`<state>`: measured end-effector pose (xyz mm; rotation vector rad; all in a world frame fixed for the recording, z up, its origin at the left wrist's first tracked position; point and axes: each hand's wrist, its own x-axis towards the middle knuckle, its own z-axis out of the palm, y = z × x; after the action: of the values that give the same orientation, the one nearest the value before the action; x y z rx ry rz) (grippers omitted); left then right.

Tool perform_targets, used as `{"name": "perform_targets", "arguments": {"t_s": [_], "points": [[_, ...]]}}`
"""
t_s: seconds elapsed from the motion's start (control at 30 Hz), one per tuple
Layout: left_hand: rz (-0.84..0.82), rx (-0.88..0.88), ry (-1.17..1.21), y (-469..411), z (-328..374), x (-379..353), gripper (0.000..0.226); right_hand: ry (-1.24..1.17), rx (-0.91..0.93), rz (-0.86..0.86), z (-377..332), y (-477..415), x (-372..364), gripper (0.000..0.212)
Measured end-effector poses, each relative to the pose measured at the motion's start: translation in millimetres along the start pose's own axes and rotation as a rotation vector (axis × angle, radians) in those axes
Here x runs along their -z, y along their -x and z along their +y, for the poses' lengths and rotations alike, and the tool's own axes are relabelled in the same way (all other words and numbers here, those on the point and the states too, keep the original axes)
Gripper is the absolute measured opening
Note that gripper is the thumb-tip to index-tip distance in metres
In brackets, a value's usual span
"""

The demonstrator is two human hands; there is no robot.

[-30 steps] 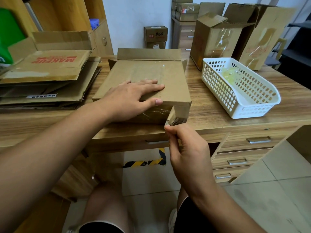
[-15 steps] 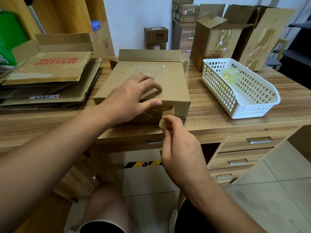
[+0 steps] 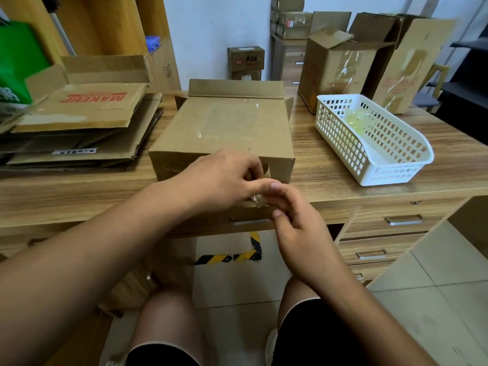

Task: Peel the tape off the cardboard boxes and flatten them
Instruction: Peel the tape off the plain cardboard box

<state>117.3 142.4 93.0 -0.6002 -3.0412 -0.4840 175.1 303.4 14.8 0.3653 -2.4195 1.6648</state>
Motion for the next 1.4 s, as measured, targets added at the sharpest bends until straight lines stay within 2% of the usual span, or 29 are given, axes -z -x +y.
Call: {"name": "perform_targets", "arguments": {"t_s": [0.13, 0.27, 0.37, 0.47, 0.57, 0.67, 0.83, 1.13, 1.27, 1.33, 1.4], "points": [[-0.008, -0.001, 0.112, -0.5, -6.4, -0.1, 0.018, -0.191, -0.042, -0.021, 9.5, -2.5, 6.0, 0.042], [-0.044, 0.036, 0.185, -2.3, -10.0, -4.1, 0.009, -0.350, -0.114, 0.034, 10.3, -3.0, 12.7, 0.035], [-0.059, 0.074, 0.267, -3.3, -13.3, -5.3, 0.008, -0.181, -0.097, 0.179, 22.3, -5.0, 17.7, 0.027], [-0.068, 0.093, 0.385, -4.1, -12.0, -7.8, 0.007, 0.114, -0.064, 0.194, 29.6, -6.0, 13.8, 0.019], [-0.083, 0.087, 0.440, -5.0, -9.7, -9.4, 0.006, 0.385, -0.008, 0.159, 27.2, -8.6, -0.9, 0.039], [-0.083, 0.091, 0.458, -6.4, -11.5, -9.3, 0.007, 0.562, -0.001, 0.144, 23.2, -16.4, -8.5, 0.040], [-0.096, 0.061, 0.386, -5.2, -17.0, -6.7, 0.007, 0.620, 0.031, 0.125, 25.9, -22.6, -6.0, 0.018], [-0.073, 0.019, 0.222, -7.1, -12.3, -7.8, 0.015, 0.641, 0.094, 0.079, 32.2, -29.9, 6.9, 0.012], [-0.110, 0.062, 0.391, -4.8, -3.9, -14.2, 0.019, 0.673, 0.099, 0.092, 31.8, -29.5, 7.2, 0.010], [-0.153, 0.116, 0.563, -4.2, -0.6, -15.0, 0.031, 0.691, 0.096, 0.094, 31.6, -29.3, 5.9, 0.011], [-0.183, 0.129, 0.636, -4.3, 0.4, -14.6, 0.049, 0.692, 0.100, 0.097, 30.9, -28.9, 4.8, 0.011]]}}
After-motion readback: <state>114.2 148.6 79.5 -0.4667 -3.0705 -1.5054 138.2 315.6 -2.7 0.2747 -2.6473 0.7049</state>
